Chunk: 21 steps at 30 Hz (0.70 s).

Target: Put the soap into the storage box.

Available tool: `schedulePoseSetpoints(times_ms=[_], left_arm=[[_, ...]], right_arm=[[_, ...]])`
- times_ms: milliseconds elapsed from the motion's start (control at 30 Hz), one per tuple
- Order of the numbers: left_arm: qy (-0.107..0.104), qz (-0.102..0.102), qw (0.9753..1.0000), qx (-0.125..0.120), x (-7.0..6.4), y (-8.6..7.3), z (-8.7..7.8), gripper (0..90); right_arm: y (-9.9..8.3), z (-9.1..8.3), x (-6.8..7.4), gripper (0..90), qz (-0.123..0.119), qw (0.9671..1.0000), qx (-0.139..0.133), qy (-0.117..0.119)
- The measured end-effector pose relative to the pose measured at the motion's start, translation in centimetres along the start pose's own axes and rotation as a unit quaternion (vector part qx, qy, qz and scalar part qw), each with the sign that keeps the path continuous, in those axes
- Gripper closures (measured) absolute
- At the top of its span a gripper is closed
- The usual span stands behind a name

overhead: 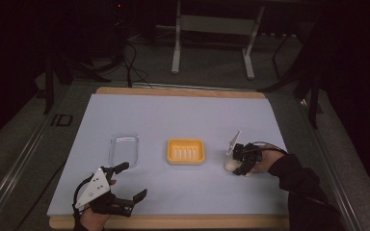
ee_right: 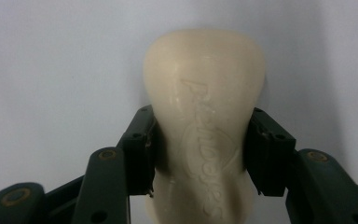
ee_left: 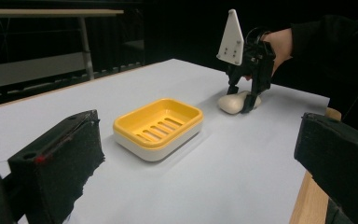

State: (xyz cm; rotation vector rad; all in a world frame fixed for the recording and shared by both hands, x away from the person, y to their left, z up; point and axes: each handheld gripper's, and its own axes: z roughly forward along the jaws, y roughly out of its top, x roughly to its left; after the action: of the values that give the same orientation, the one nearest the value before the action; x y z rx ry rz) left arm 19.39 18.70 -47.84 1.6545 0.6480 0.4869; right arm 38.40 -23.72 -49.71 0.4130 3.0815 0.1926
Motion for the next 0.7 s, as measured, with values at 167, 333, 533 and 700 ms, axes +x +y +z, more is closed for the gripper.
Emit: schedulePoseSetpoints(times_ms=[167, 333, 533, 700], left_arm=[[-0.004, -0.001, 1.0, -0.001, 0.0, 0.0, 0.0, 1.1], [-0.004, -0.002, 1.0, -0.001, 0.0, 0.0, 0.0, 1.1], [-0.006, 0.0, 1.0, 0.0, 0.0, 0.0, 0.1, 1.1], [-0.005, 0.001, 1.0, 0.001, 0.0, 0.0, 0.1, 1.1]], right_arm=[[0.1, -0.2, 0.1, 49.8, -0.01, 0.9999, 0.013, -0.005], [0.0, -0.7, 0.0, 49.8, -0.012, 0.9997, 0.02, 0.002], [-0.3, -1.7, -0.1, 49.8, -0.014, 0.9997, 0.018, 0.002], [-0.4, -2.5, -0.1, 49.8, -0.029, 0.9995, 0.013, -0.003]])
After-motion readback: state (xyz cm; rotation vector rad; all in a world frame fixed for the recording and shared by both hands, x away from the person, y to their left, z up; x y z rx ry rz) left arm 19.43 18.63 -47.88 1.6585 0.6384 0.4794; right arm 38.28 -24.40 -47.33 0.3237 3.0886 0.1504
